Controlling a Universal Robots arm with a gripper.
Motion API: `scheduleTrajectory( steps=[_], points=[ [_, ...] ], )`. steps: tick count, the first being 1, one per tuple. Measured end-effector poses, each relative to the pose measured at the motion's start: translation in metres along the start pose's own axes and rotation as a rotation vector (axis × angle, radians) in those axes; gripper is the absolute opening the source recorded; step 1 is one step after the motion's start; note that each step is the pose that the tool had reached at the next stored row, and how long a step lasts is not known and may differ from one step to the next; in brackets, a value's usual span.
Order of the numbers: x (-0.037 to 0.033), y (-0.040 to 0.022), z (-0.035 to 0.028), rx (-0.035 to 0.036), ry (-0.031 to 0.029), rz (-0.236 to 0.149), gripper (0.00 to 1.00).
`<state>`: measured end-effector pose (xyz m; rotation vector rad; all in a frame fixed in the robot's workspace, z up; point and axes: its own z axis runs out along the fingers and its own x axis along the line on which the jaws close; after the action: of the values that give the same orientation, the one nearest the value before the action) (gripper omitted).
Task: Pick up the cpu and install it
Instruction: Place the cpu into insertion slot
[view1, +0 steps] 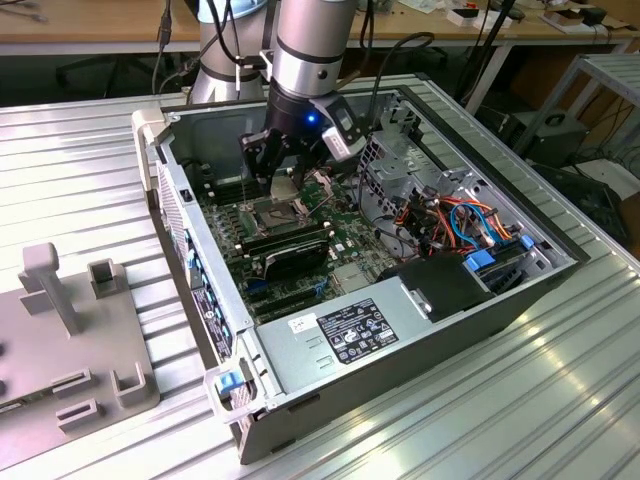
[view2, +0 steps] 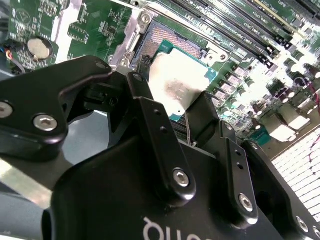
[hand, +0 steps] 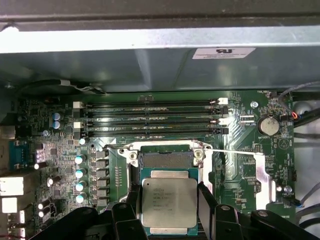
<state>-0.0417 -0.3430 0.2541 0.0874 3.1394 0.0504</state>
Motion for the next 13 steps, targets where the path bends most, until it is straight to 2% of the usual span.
scheduleTrajectory(
  steps=[1, 4, 8, 10, 13],
  points=[
    [0.0, 0.0, 0.0002, 0.0, -0.0004, 0.015, 0.55],
    [0.0, 0.0, 0.001, 0.0001, -0.0031, 0.098, 0.55],
    [0.0, -0.0001, 0.0017, 0.0001, -0.0055, 0.17, 0.55],
    [0.0, -0.0001, 0.0019, 0.0002, -0.007, 0.219, 0.55],
    [0.0, -0.0001, 0.002, 0.0006, -0.0086, 0.265, 0.55]
  ],
)
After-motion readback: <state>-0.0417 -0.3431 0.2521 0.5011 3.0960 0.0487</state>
